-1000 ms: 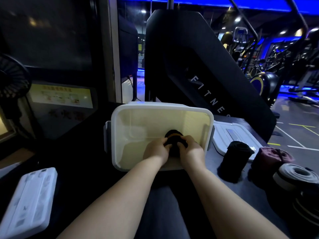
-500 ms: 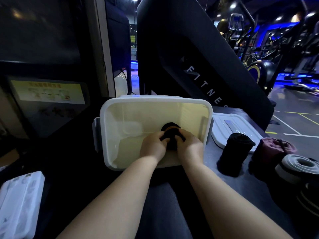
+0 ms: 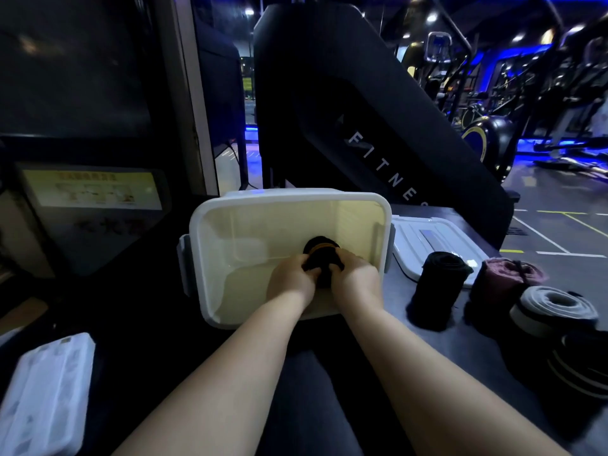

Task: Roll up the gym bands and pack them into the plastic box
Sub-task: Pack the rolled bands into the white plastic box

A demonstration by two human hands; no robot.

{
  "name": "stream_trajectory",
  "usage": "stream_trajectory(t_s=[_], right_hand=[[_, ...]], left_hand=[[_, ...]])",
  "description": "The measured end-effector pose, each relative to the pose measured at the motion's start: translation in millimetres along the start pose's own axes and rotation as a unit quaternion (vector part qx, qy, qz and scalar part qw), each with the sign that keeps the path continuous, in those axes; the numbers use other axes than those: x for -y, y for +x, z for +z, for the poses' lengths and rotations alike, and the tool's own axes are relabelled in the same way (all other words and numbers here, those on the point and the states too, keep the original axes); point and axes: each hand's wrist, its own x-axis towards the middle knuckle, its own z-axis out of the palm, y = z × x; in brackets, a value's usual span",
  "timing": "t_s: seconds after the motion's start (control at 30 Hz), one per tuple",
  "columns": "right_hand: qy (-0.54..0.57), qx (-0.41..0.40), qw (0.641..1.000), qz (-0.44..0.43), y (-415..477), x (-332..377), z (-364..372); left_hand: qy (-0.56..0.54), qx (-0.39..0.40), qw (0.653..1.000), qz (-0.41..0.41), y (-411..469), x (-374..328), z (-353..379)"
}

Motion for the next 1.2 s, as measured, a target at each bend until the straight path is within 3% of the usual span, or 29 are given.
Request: stream_trajectory(t_s=[0.17, 0.3, 0.4, 0.73, 1.2], right_hand=[[-0.099, 0.005, 0.994, -0.043, -18.2, 5.4, -26.6], [-0.125, -0.009, 0.988, -0.089, -43.2, -11.4, -53.5], [-0.131, -0.030, 0.988, -0.077, -52.0, -36.0, -70.9], [0.007, -0.175, 0.984, 0.042, -45.2, -93.7, -105.5], [0.108, -0.127, 0.982, 0.087, -22.8, -110.0, -105.1]], left_hand=[[0.000, 0.025, 0.999, -0.048, -9.7, -8.8, -5.2], [0.008, -0.003, 0.999, -0.036, -33.9, -16.4, -3.8], [-0.005, -0.004, 1.000, -0.025, -51.6, -24.0, 6.6], [-0.054, 0.109, 0.990, 0.067, -82.4, -74.6, 72.9], [-0.124, 0.147, 0.981, 0.030, -67.1, -103.1, 107.4]])
